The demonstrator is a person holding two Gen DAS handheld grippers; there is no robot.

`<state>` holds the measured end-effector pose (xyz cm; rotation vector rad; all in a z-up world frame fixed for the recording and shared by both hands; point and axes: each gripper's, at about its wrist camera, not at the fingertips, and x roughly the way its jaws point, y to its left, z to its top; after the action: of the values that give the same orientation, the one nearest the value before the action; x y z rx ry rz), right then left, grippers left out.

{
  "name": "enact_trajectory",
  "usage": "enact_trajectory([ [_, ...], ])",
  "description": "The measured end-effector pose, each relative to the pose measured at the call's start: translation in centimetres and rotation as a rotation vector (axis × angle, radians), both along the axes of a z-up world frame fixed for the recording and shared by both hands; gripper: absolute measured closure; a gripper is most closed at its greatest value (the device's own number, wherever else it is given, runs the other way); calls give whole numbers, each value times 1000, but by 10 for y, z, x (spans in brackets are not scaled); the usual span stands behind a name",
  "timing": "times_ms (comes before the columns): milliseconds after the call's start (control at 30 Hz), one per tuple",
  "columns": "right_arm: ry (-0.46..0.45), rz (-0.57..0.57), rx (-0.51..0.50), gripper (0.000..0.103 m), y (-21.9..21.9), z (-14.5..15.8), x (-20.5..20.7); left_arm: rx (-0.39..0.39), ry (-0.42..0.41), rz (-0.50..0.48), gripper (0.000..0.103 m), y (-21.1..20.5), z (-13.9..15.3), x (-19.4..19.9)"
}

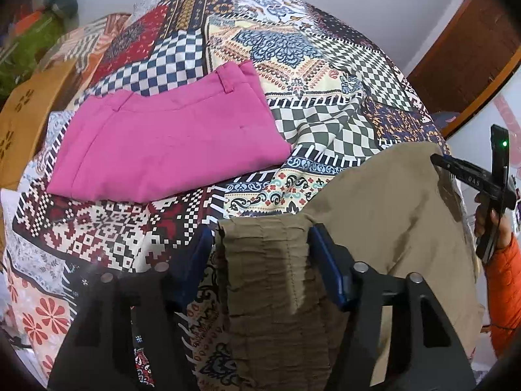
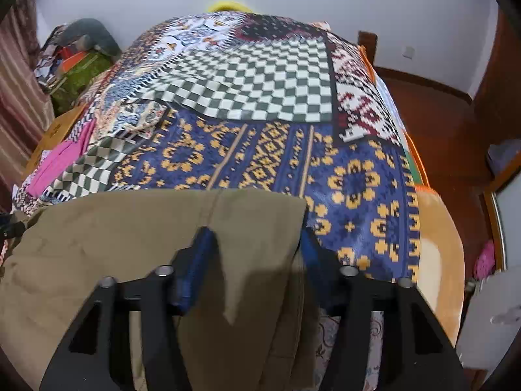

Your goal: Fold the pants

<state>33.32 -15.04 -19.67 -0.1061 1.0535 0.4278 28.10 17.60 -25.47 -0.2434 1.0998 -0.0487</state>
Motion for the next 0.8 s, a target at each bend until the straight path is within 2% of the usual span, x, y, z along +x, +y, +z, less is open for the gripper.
enact_trajectory([
  [33, 1, 7, -3, 83, 2, 0, 0, 12, -9, -6, 45, -2, 1, -1],
  [133, -34, 22, -46, 95, 10, 1, -2, 46, -25, -8, 48, -6, 4, -4],
  [333, -125, 16, -120, 97, 15, 4, -8, 70, -70, 24, 52, -4, 12, -11],
  [433, -140, 20, -142, 98, 20, 5, -4, 83, -91, 61, 52, -1, 16, -14],
  [567, -137, 15, -162, 97, 31, 6, 8, 80, -59, 91, 52, 6, 10, -5],
  [667, -88, 13, -176, 96, 37, 5, 14, 93, -47, 82, 48, 6, 12, -5],
  [767, -55, -8, -156, 81, 34, 15, 11, 119, -76, 74, 47, 4, 29, -13],
  [800, -54, -14, -142, 70, 33, 21, 8, 130, -91, 74, 44, 3, 35, -17],
])
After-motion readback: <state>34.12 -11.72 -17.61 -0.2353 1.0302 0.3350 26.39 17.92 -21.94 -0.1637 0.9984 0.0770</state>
